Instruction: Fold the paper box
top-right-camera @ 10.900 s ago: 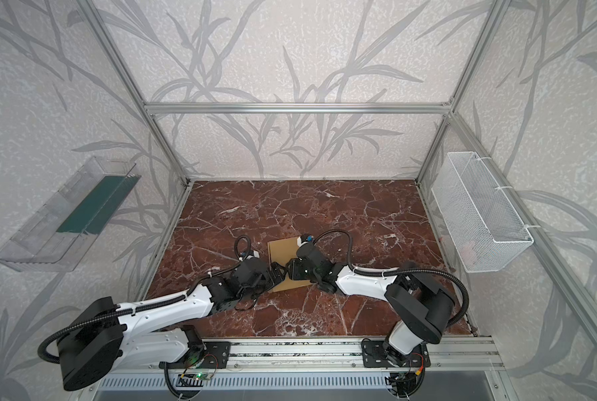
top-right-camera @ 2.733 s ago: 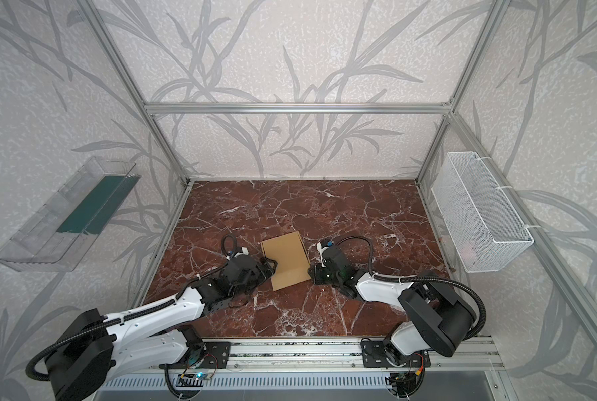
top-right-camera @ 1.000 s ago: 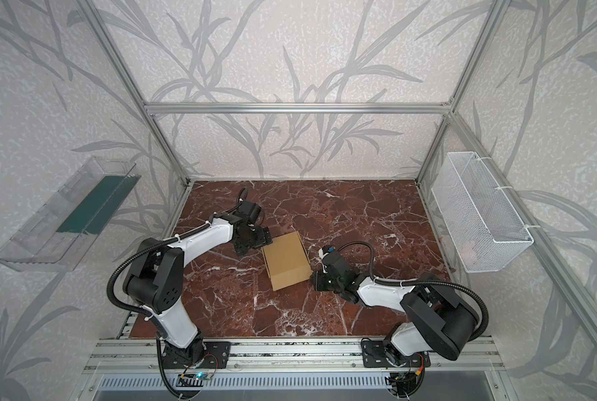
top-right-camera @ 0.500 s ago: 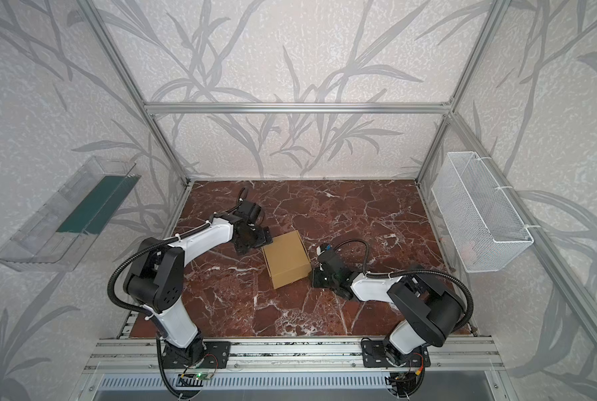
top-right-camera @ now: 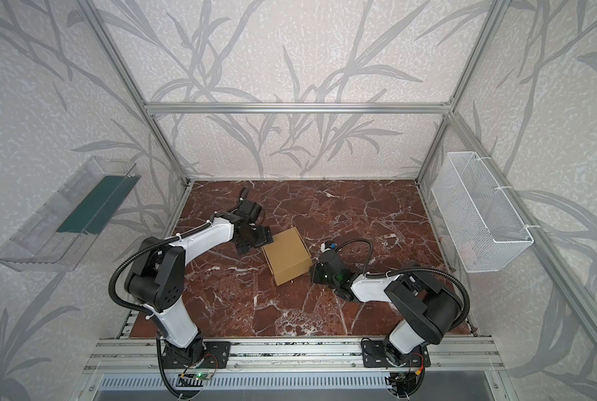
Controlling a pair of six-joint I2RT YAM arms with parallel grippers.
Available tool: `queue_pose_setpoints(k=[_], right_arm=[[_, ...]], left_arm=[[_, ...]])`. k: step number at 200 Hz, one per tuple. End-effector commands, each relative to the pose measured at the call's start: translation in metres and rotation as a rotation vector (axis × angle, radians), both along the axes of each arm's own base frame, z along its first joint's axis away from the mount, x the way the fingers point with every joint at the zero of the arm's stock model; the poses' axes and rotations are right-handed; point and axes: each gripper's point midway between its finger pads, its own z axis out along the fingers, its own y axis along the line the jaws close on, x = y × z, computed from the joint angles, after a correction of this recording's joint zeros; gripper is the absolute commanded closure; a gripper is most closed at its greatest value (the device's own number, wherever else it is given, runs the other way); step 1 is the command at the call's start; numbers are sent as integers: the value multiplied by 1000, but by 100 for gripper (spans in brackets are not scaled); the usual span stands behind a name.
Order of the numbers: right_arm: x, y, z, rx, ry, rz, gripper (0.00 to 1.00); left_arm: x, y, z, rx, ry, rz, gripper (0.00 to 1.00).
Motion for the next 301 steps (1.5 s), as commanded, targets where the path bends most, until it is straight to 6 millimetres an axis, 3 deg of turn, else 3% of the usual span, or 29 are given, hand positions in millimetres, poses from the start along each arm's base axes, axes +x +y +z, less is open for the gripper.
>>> queue_pose_setpoints(k=[1, 25, 90, 124, 167, 217, 301], right_arm=[[1, -2, 15, 34, -38, -28, 75], [-6, -2, 19, 40, -37, -21, 75], [-32, 2, 44, 25, -87, 17, 75], [-45, 18, 47, 28, -102, 59, 75], [-49, 43, 35, 34, -83, 108, 75], [-41, 61, 27, 32, -83, 121, 76], [-23, 82, 10, -1, -92, 120, 76]], left_arm=[[-6, -1, 17, 7, 12, -25, 5], [1, 2, 33, 28, -8, -36, 5], [19, 16, 47, 70, -14, -53, 4], [30, 25, 36, 82, 10, -53, 4], [42, 27, 21, 68, 43, -57, 3], [47, 23, 4, 69, 77, -67, 4], [34, 15, -23, 27, 142, -68, 4]])
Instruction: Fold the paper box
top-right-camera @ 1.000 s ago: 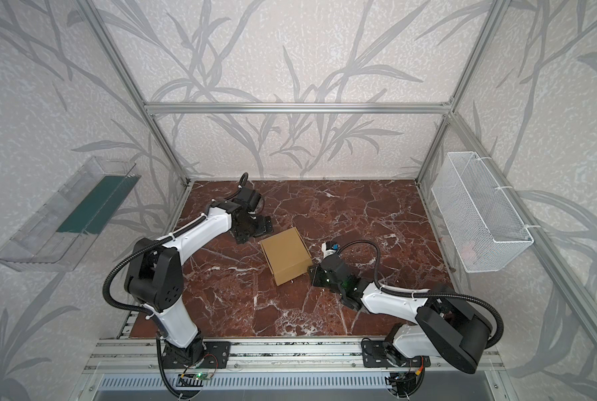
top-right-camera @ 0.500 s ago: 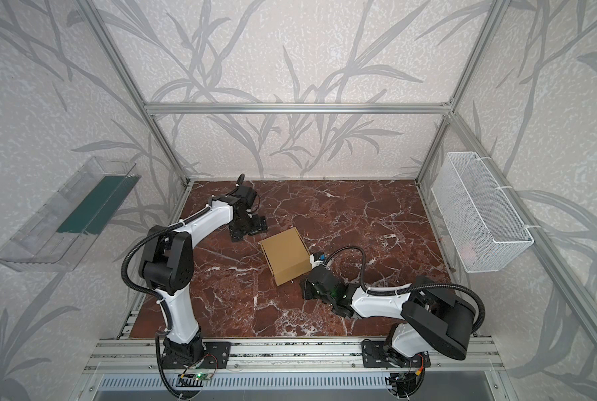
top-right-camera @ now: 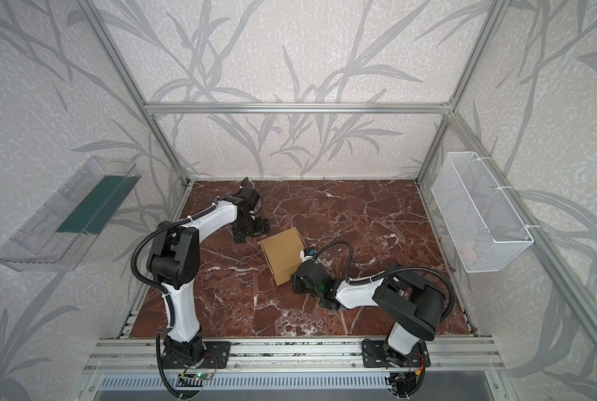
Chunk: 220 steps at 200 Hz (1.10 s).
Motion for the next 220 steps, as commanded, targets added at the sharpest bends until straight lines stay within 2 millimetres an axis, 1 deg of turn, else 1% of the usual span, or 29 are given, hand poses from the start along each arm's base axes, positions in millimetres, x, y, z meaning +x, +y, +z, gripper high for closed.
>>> queue_pose_setpoints(k=[1, 14, 29, 30, 33, 41, 61, 85, 113, 129, 147, 164, 176, 189, 190, 192, 206, 220], right_arm=[[9, 10, 8, 13, -45, -3, 76], [13, 12, 7, 15, -54, -9, 76], [19, 14, 13, 41, -84, -29, 76], [18, 13, 8, 32, -77, -29, 76], [19, 12, 4, 23, -74, -31, 76], [21, 12, 4, 26, -80, -39, 76], [28, 13, 10, 44, -101, -53, 76], [35, 17, 16, 60, -120, -57, 76], [42, 19, 18, 72, -128, -71, 76], [46, 19, 23, 92, -133, -91, 76], [50, 15, 32, 103, -158, -123, 77], [52, 12, 38, 109, -171, -133, 76], [50, 14, 40, 112, -169, -119, 76], [45, 12, 32, 95, -144, -101, 75], [45, 12, 37, 107, -150, -100, 75], [43, 12, 40, 116, -151, -98, 75], [35, 6, 39, 139, -132, -96, 75], [24, -2, 33, 144, -89, -106, 75]], left_arm=[[-10, -5, -11, -17, 39, -15, 4], [-16, -9, -18, -19, 56, -23, 4], [-25, -14, -25, -23, 82, -32, 4], [-25, -15, -25, -23, 83, -31, 4], [-26, -16, -26, -26, 87, -32, 3], [-31, -20, -28, -35, 97, -34, 4], [-41, -29, -34, -62, 115, -32, 3], [-56, -33, -42, -91, 147, -18, 3], [-70, -40, -46, -95, 166, -31, 4], [-76, -43, -47, -96, 169, -34, 3], [-84, -45, -51, -125, 185, -22, 3], [-91, -43, -55, -124, 188, -18, 3], [-94, -42, -57, -126, 190, -13, 3], [-93, -41, -55, -123, 184, -14, 3], [-93, -40, -54, -123, 182, -14, 3], [-92, -40, -54, -122, 182, -14, 3], [-89, -39, -53, -126, 180, -9, 3], [-85, -39, -51, -131, 179, -2, 3]])
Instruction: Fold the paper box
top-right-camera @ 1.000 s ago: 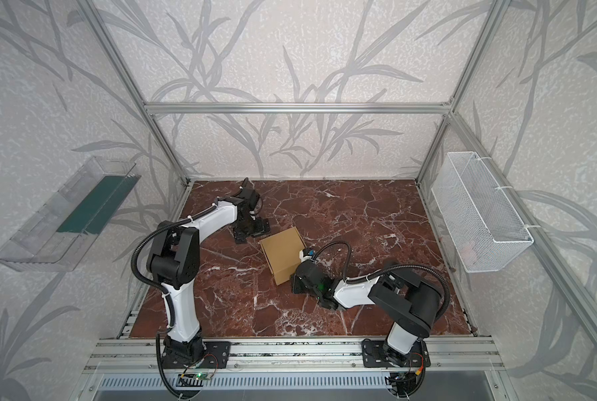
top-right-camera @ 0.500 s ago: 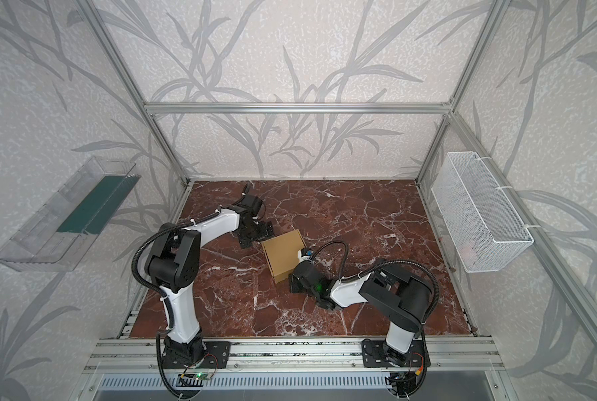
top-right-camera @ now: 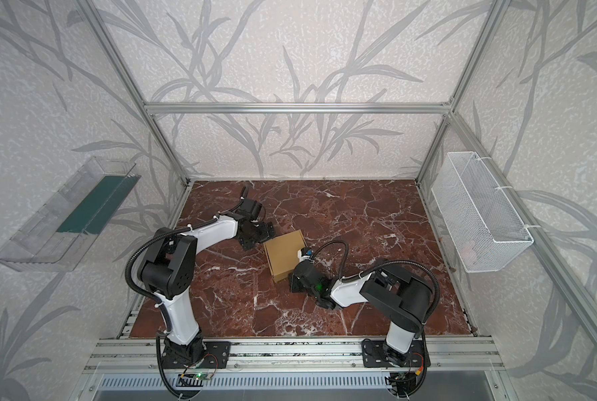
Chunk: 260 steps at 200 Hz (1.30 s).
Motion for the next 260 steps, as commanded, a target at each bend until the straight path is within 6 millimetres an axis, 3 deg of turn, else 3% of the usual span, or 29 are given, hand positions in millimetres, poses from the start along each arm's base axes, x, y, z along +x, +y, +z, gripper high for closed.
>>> queue_pose_setpoints(k=[1, 34, 72, 129, 173, 177, 191, 246, 260], right_arm=[[13, -4, 38, 134, -63, -77, 75], [-14, -7, 23, 105, -38, -46, 75], [-10, -5, 7, 98, -38, -62, 75], [13, 4, 25, -9, -178, -39, 74], [5, 7, 41, -5, -199, 27, 72], [-7, 14, 42, -9, -201, 65, 72], [-20, 15, 48, -36, -203, 113, 71], [-62, -9, 39, -97, -128, 192, 68], [-67, -21, 50, -99, -153, 184, 68]], left_arm=[[-71, -8, -34, -4, 283, -83, 3], [-66, -6, -31, -8, 277, -73, 3], [-70, -4, -31, -12, 277, -69, 3], [-83, -6, -30, -53, 270, -67, 3], [-79, -5, -20, -46, 258, -79, 1], [-78, -5, -18, -43, 257, -79, 1], [-74, -4, -13, -38, 247, -82, 1], [-59, 2, 6, -14, 220, -89, 1], [-54, 5, 15, -11, 199, -90, 1]])
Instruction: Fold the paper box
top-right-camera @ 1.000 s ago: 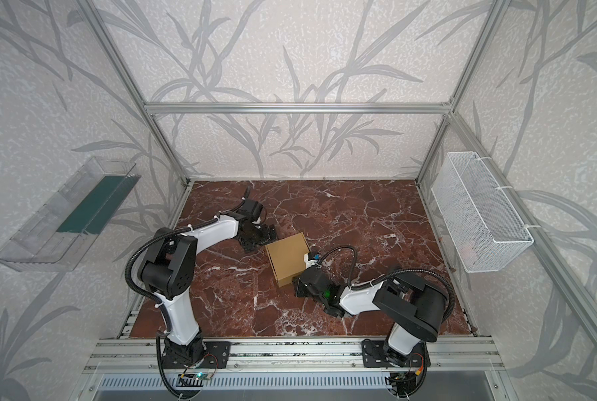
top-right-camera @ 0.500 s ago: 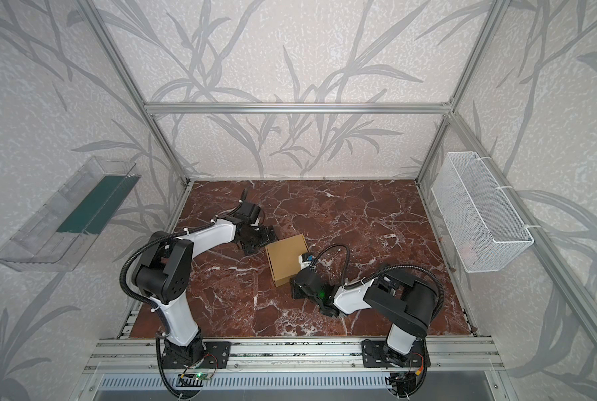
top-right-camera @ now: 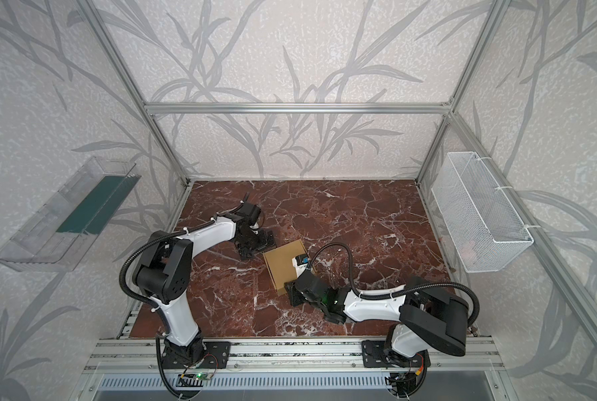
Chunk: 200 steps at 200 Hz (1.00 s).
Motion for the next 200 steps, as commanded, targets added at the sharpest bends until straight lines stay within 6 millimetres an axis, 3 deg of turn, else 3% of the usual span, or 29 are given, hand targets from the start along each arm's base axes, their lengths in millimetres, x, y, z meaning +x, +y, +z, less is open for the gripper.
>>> queue_pose_setpoints(k=[1, 27, 57, 89, 121, 159, 200], right_arm=[[-11, -25, 0, -64, -16, -7, 68], [-9, -49, 40, -95, -112, -24, 64], [-1, -78, 85, -147, -243, -37, 51], [13, -120, 108, -171, -266, -103, 27], [25, -167, 131, -173, -271, -215, 0], [40, -212, 153, -216, -312, -355, 1], [65, -260, 145, -295, -293, -579, 1]], left_arm=[[-6, 7, 11, 22, 34, -31, 1], [8, 12, 39, 30, -51, -44, 1], [21, 15, 81, 19, -187, -56, 1], [18, 26, 121, 37, -349, -82, 1], [2, 51, 143, 128, -489, -81, 1], [-21, 99, 168, 280, -737, 27, 1], [-38, 141, 162, 463, -867, 124, 1]])
